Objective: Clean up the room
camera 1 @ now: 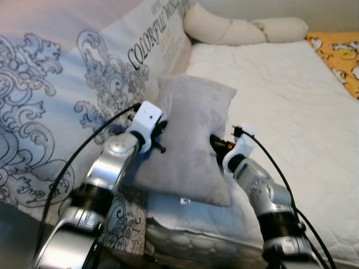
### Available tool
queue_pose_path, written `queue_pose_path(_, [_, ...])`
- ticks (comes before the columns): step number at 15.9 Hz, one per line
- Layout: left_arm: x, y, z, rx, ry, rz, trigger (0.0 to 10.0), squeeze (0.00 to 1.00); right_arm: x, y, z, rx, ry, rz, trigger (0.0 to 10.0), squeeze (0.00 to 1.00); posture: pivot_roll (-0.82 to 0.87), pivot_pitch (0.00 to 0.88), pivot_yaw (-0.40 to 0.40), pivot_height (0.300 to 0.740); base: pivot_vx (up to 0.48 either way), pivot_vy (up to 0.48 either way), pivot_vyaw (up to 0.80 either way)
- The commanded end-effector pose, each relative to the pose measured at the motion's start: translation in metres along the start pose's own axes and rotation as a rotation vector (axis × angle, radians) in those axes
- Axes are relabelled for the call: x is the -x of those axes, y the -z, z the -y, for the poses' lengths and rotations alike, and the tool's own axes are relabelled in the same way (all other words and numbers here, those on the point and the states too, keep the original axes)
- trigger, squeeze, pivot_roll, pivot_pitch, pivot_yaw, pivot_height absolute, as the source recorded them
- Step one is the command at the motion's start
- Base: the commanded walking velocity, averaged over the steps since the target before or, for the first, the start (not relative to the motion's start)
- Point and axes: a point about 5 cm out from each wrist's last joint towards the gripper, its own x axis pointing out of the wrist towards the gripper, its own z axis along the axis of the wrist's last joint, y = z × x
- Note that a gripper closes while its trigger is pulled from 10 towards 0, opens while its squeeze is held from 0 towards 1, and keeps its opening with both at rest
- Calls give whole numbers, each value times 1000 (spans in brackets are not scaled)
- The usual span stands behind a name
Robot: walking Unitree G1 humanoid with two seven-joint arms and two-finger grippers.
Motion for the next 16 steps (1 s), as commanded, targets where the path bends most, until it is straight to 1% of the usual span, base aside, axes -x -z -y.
queue_pose_path(1, [-7,-13,-2,-62,22,44,10000,0,-6,-11,0,18,13,51,10000,1000,-93,0,121,740,0,0,0])
queue_pose_path(2, [-14,-19,-5,-81,18,50,10000,0,-9,-15,8,23,43,61,10000,1000,-98,0,124,740,0,0,0])
queue_pose_path(4, [-19,-24,-7,-80,0,59,10000,0,-8,-17,16,37,70,63,10000,1000,-99,0,123,740,0,0,0])
queue_pose_path(5, [-24,-26,-9,-77,-27,61,10000,0,-7,-19,22,46,81,69,10000,1000,-98,0,122,740,0,0,0])
queue_pose_path(6, [-27,-28,-10,-78,-46,57,10000,0,-5,-21,24,52,76,76,10000,1000,-106,0,125,740,0,0,0])
queue_pose_path(8, [-31,-27,-12,-101,-98,34,10000,0,6,-20,33,83,43,91,10000,1000,-119,0,129,740,0,0,0])
queue_pose_path(10, [-30,-23,-19,-132,-143,5,10000,0,15,-20,33,114,-16,102,10000,1000,-123,0,132,740,0,0,0])
queue_pose_path(12, [-24,-18,-35,-161,-220,-31,10000,0,23,-22,30,167,-80,109,10000,1000,-119,0,132,740,0,0,0])
queue_pose_path(13, [-19,-14,-45,-191,-266,-49,10000,0,28,-23,27,195,-111,114,10000,1000,-117,0,133,740,0,0,0])
queue_pose_path(15, [-11,-7,-56,-226,-317,-58,10000,0,33,-27,21,215,-156,127,10000,1000,-109,0,125,740,0,0,0])
queue_pose_path(16, [-9,-5,-57,-232,-329,-49,10000,0,34,-28,18,223,-182,127,10000,1000,-105,0,121,740,0,0,0])
